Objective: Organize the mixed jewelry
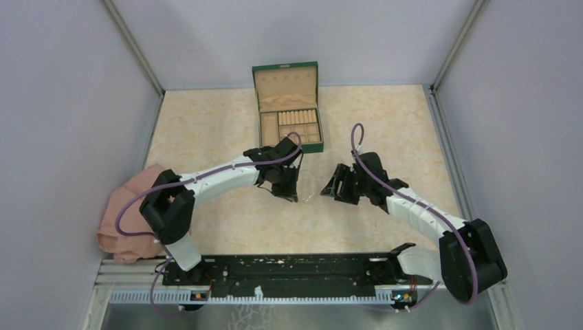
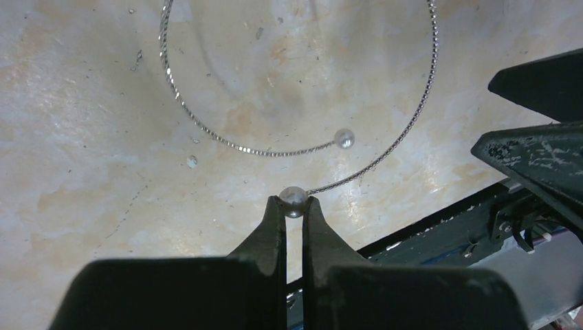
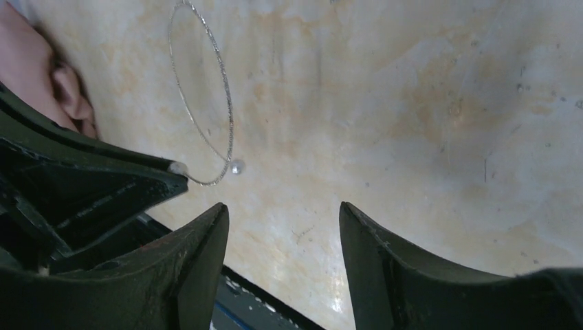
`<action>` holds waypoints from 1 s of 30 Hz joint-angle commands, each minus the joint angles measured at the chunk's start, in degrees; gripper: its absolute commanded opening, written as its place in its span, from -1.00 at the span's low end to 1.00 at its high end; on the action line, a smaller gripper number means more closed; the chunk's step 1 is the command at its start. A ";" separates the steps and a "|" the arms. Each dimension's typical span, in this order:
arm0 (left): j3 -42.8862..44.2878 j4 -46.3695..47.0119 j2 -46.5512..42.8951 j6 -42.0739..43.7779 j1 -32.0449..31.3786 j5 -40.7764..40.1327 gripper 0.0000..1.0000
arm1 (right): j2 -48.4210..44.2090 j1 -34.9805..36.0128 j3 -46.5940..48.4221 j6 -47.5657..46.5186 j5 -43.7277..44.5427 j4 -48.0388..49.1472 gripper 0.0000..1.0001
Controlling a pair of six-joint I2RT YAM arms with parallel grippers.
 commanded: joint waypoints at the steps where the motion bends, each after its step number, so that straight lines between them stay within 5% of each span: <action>1: 0.77 1.62 -2.26 0.93 -0.37 0.97 -1.00 | -0.32 -3.74 -2.22 5.14 -9.21 13.25 0.20; 15: 0.99 2.43 -3.69 1.49 -0.39 0.60 -1.00 | 9.00 -3.89 -2.99 11.16 -15.12 29.17 0.12; 26: 1.63 2.70 -4.12 2.71 -0.42 0.26 -1.00 | 12.85 -3.89 -0.94 12.06 -16.13 32.61 -0.96; 28: 1.65 2.89 -4.37 2.89 -0.42 0.14 -1.00 | 12.65 -3.89 -0.28 11.31 -15.79 31.38 -1.00; 30: 2.13 2.86 -4.75 3.55 -0.41 0.09 -0.51 | 11.78 -3.90 0.76 9.75 -14.96 29.17 -1.00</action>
